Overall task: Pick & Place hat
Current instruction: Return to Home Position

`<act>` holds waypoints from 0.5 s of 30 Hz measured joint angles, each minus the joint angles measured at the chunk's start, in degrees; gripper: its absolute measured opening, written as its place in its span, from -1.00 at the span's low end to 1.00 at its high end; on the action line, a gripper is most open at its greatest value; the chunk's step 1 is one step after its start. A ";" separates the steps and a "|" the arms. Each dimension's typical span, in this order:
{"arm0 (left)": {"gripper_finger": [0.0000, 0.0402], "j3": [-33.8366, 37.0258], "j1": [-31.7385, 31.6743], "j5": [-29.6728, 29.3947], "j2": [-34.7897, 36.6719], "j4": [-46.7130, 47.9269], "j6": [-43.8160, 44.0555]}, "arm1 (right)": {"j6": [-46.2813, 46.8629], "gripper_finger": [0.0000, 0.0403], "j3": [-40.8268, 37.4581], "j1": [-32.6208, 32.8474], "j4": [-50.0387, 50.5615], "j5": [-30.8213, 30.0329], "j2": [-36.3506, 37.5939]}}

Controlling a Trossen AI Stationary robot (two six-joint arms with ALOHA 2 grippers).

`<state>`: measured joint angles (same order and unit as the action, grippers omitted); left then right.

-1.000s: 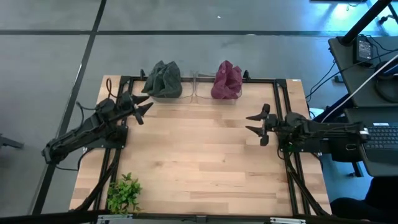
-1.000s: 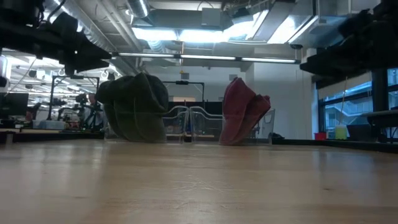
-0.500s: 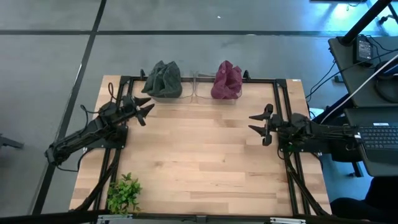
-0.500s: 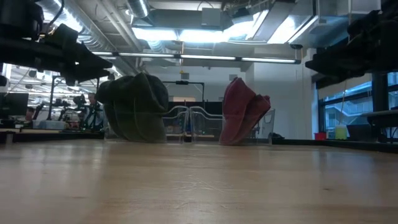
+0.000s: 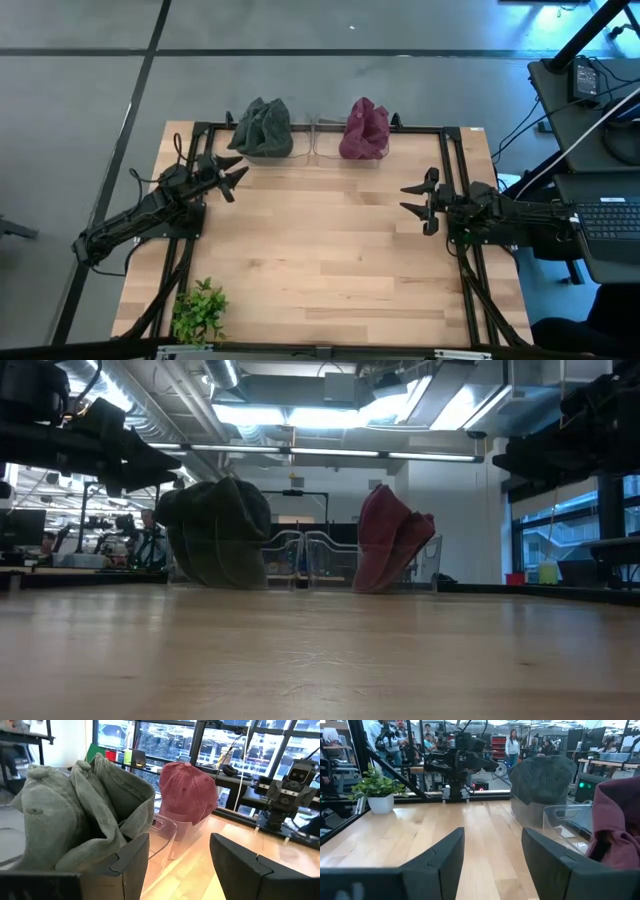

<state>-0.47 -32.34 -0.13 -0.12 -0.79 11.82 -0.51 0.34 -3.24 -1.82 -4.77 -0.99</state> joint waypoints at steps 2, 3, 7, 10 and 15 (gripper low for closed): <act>0.01 0.00 0.00 -0.16 0.00 0.04 -1.94 | -1.45 -0.02 0.01 0.01 0.00 -0.09 -0.06; 0.01 0.00 0.00 -0.16 0.00 0.04 -2.63 | -2.18 -0.02 0.02 0.02 0.00 -0.09 -0.13; 0.01 -0.02 0.00 -0.18 -0.83 0.06 -2.59 | -2.82 -0.02 0.02 0.02 0.00 -0.09 -0.15; 0.01 -0.02 0.00 -0.21 -2.11 0.08 -2.15 | -2.98 -0.02 0.02 0.02 0.00 -0.10 -0.15; 0.01 -0.02 0.00 -0.23 -5.04 0.10 -4.84 | -3.15 -0.02 0.02 0.02 0.00 -0.09 -0.15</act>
<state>-0.49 -32.34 -0.36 -5.16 -0.69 6.98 -3.66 0.36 -3.22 -1.83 -4.86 -1.15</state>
